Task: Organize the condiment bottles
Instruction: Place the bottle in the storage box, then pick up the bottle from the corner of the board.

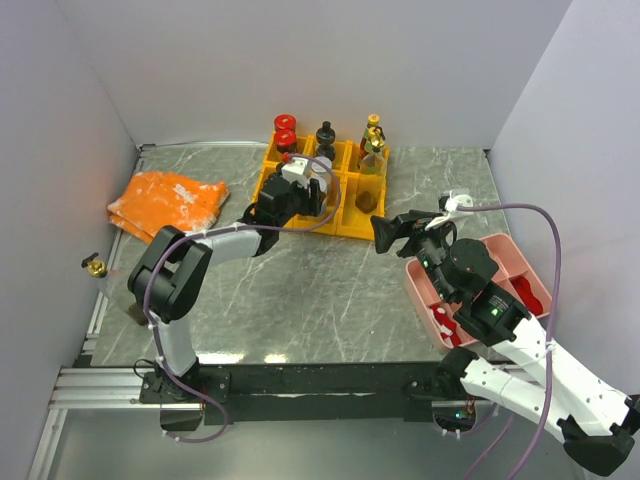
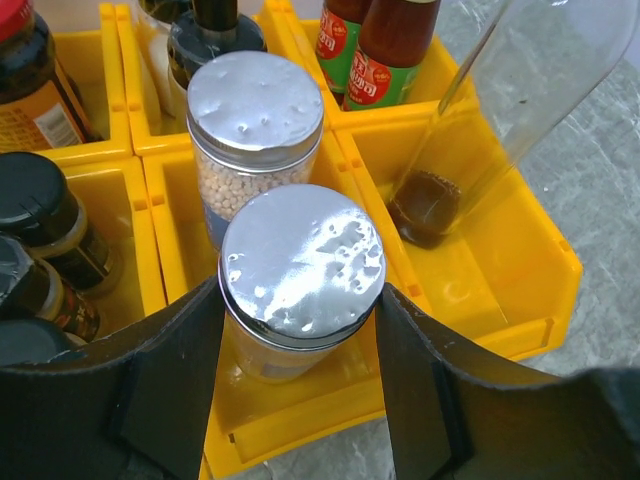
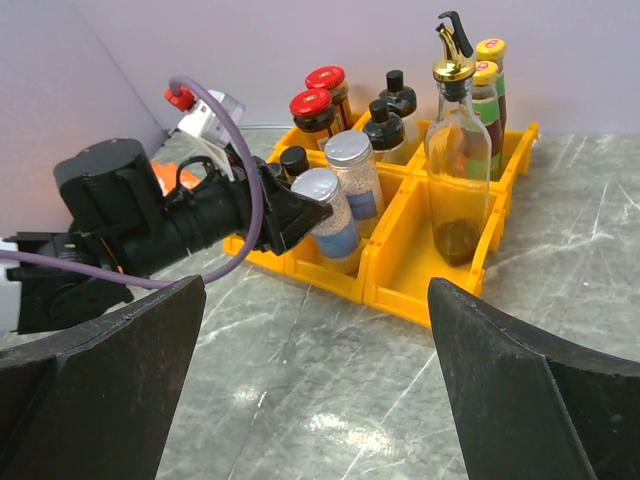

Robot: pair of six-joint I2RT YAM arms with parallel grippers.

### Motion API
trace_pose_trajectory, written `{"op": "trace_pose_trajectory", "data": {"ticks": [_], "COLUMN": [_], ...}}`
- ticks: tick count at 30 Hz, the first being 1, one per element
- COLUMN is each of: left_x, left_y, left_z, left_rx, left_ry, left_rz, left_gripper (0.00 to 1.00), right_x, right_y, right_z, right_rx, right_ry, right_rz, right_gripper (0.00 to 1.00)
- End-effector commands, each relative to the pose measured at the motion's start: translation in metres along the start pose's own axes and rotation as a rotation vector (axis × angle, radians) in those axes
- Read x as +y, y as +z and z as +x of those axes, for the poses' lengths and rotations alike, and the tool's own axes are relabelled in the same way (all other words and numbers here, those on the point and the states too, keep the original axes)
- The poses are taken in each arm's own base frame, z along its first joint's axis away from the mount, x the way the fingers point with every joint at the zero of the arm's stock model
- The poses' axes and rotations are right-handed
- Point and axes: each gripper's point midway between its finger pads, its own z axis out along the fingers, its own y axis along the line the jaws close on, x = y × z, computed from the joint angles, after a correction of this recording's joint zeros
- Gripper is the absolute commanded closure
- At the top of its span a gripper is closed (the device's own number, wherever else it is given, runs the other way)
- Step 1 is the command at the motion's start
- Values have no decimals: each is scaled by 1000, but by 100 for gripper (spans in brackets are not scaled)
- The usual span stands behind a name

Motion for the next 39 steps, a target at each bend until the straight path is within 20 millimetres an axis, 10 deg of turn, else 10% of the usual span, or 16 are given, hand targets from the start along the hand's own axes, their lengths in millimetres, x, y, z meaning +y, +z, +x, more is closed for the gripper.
{"op": "trace_pose_trajectory", "data": {"ticks": [1, 9, 21, 39], "left_x": [-16, -12, 45, 160], "left_y": [9, 4, -75, -333], "left_z": [-58, -61, -137, -189], "left_rx": [-189, -174, -176, -216], "left_ry": [-36, -46, -161, -188], "left_rz": [77, 59, -360, -1354], "left_gripper": [61, 6, 4, 4], "right_x": [0, 0, 8, 31], "right_y": [1, -1, 0, 10], "right_z": [-8, -10, -3, 11], "right_rx": [-37, -40, -1, 64], "right_ry": [2, 9, 31, 41], "right_rz": [6, 2, -34, -130], "right_gripper": [0, 0, 0, 0]}}
